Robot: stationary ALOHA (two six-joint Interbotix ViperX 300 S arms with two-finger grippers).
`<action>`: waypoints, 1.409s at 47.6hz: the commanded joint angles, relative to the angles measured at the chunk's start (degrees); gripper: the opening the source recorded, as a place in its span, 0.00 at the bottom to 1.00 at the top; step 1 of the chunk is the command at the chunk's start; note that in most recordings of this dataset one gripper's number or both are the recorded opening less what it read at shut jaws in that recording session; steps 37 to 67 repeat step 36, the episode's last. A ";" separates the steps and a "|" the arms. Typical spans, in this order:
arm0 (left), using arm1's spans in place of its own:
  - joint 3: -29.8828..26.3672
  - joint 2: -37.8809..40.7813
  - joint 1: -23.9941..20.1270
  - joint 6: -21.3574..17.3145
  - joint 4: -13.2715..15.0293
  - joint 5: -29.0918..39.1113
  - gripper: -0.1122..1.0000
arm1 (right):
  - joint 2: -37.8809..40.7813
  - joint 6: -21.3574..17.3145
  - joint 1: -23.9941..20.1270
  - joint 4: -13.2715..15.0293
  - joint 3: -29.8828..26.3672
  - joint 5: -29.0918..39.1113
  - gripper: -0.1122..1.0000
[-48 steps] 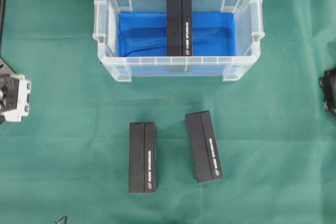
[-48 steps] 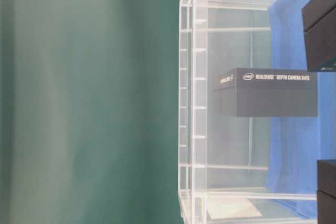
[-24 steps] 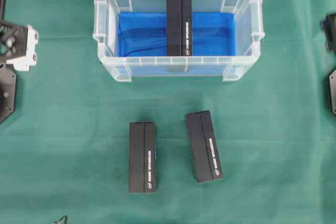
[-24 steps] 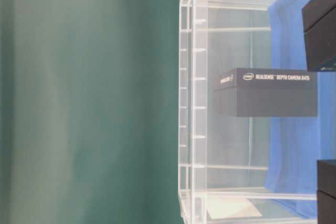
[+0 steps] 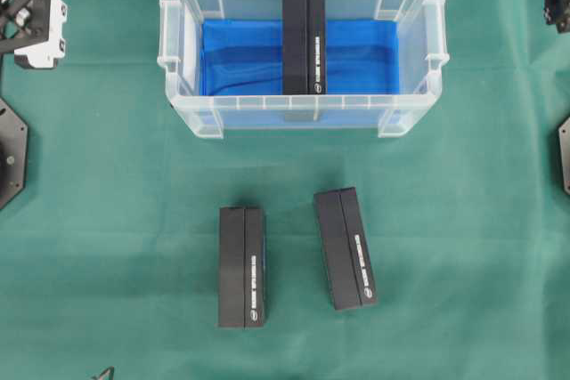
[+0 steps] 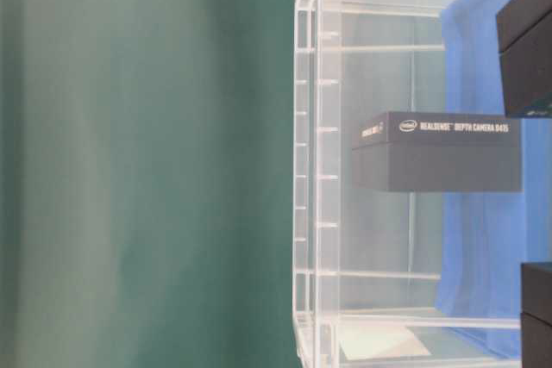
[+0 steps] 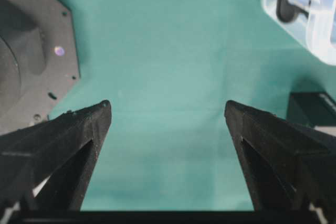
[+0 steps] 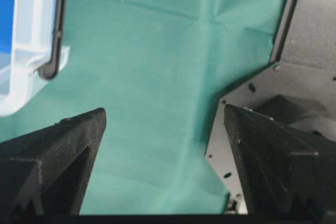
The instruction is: Take the box out of the case with both arms.
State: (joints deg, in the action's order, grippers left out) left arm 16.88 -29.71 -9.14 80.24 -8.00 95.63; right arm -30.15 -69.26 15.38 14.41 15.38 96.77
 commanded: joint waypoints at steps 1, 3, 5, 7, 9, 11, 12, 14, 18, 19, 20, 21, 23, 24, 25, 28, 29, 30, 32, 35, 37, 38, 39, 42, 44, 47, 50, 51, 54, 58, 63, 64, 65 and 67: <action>-1.05 0.09 -2.11 -2.11 -0.18 -0.79 0.89 | 0.26 0.97 1.49 0.00 -0.62 -0.44 0.90; -1.14 0.18 -2.81 -3.25 -0.18 -1.05 0.89 | 0.44 1.23 2.29 0.00 -0.62 -0.44 0.90; -1.23 0.35 -3.52 -4.39 -0.18 -1.41 0.89 | 0.70 1.49 3.08 0.00 -0.62 -0.62 0.90; -1.23 0.44 -3.96 -5.36 -0.18 -1.58 0.89 | 1.14 1.58 3.52 0.00 -0.53 -1.05 0.90; -1.23 0.53 -4.57 -6.50 -0.18 -1.76 0.89 | 1.49 1.58 3.69 0.00 -0.53 -1.49 0.90; -1.23 0.62 -5.01 -7.12 -0.18 -1.76 0.89 | 1.85 1.58 3.69 0.00 -0.53 -2.02 0.90; -1.32 0.70 -5.19 -7.47 -0.18 -1.85 0.89 | 2.02 1.58 3.78 -0.09 -0.53 -2.29 0.90; -1.32 0.70 -5.45 -8.00 -0.18 -1.85 0.89 | 2.29 1.58 3.78 0.00 -0.53 -2.81 0.90; -1.32 0.97 -5.63 -9.14 -0.18 -1.93 0.89 | 2.81 1.49 3.87 0.00 -0.62 -2.99 0.90; -1.32 0.97 -5.71 -9.32 -0.18 -2.02 0.89 | 2.90 1.49 3.87 0.00 -0.70 -2.99 0.90; -1.32 0.97 -5.71 -9.49 -0.18 -2.02 0.89 | 2.99 1.49 3.87 -0.09 -0.70 -2.99 0.90; -1.32 1.05 -5.89 -9.67 -0.18 -2.02 0.89 | 2.99 1.49 3.87 -0.09 -0.70 -2.99 0.90; -1.41 1.05 -5.89 -9.67 -0.18 -2.02 0.89 | 3.08 1.49 3.87 -0.18 -0.70 -2.90 0.90; -1.41 1.05 -5.89 -9.58 -0.18 -2.02 0.89 | 2.99 1.41 3.87 -0.26 -0.70 -2.90 0.90; -1.41 1.05 -5.89 -9.58 -0.18 -2.02 0.89 | 3.08 1.41 3.87 -0.35 -0.70 -2.90 0.90; -1.49 1.14 -5.71 -9.40 0.09 -2.02 0.89 | 2.99 1.41 3.87 -0.53 -0.70 -2.90 0.90; -1.49 1.14 -5.71 -9.40 0.18 -2.02 0.89 | 2.99 1.32 3.87 -0.62 -0.70 -2.90 0.90; -1.41 1.14 -5.71 -9.40 0.18 -2.02 0.89 | 3.08 1.32 3.87 -0.62 -0.70 -2.90 0.90; -1.49 1.14 -5.71 -9.40 0.18 -2.11 0.89 | 3.08 1.32 3.87 -0.79 -0.70 -2.99 0.90; -1.49 1.14 -5.71 -9.32 0.18 -2.11 0.89 | 3.08 1.32 3.87 -0.88 -0.70 -2.99 0.90; -1.49 1.14 -5.71 -9.32 0.18 -2.11 0.89 | 2.99 1.32 3.87 -0.88 -0.70 -2.99 0.90; -1.49 1.14 -5.71 -9.32 0.18 -2.11 0.89 | 2.99 1.32 3.87 -0.88 -0.70 -2.99 0.90; -1.49 1.14 -5.71 -9.32 0.18 -2.11 0.89 | 2.99 1.32 3.87 -0.88 -0.70 -2.99 0.90; -1.49 1.14 -5.71 -9.32 0.18 -2.11 0.89 | 2.99 1.32 3.87 -0.88 -0.70 -2.99 0.90; -1.49 1.14 -5.71 -9.32 0.18 -2.11 0.89 | 2.99 1.32 3.87 -0.88 -0.70 -2.99 0.90; -1.49 1.14 -5.71 -9.32 0.18 -2.11 0.89 | 2.99 1.32 3.87 -0.88 -0.70 -2.99 0.90; -1.49 1.14 -5.71 -9.32 0.18 -2.11 0.89 | 2.99 1.32 3.87 -0.88 -0.70 -2.99 0.90; -1.49 1.14 -5.71 -9.32 0.18 -2.11 0.89 | 2.99 1.32 3.87 -0.88 -0.70 -2.99 0.90; -1.49 1.14 -5.71 -9.32 0.18 -2.11 0.89 | 2.99 1.32 3.87 -0.88 -0.70 -2.99 0.90; -1.49 1.14 -5.71 -9.32 0.18 -2.11 0.89 | 2.99 1.32 3.87 -0.88 -0.70 -2.99 0.90; -1.49 1.14 -5.71 -9.32 0.18 -2.11 0.89 | 2.99 1.32 3.87 -0.88 -0.70 -2.99 0.90; -1.49 1.14 -5.71 -9.32 0.18 -2.11 0.89 | 2.99 1.32 3.87 -0.88 -0.70 -2.99 0.90; -1.49 1.14 -5.71 -9.32 0.18 -2.11 0.89 | 2.99 1.32 3.87 -0.88 -0.70 -2.99 0.90; -1.49 1.14 -5.71 -9.32 0.18 -2.11 0.89 | 2.99 1.32 3.87 -0.88 -0.70 -2.99 0.90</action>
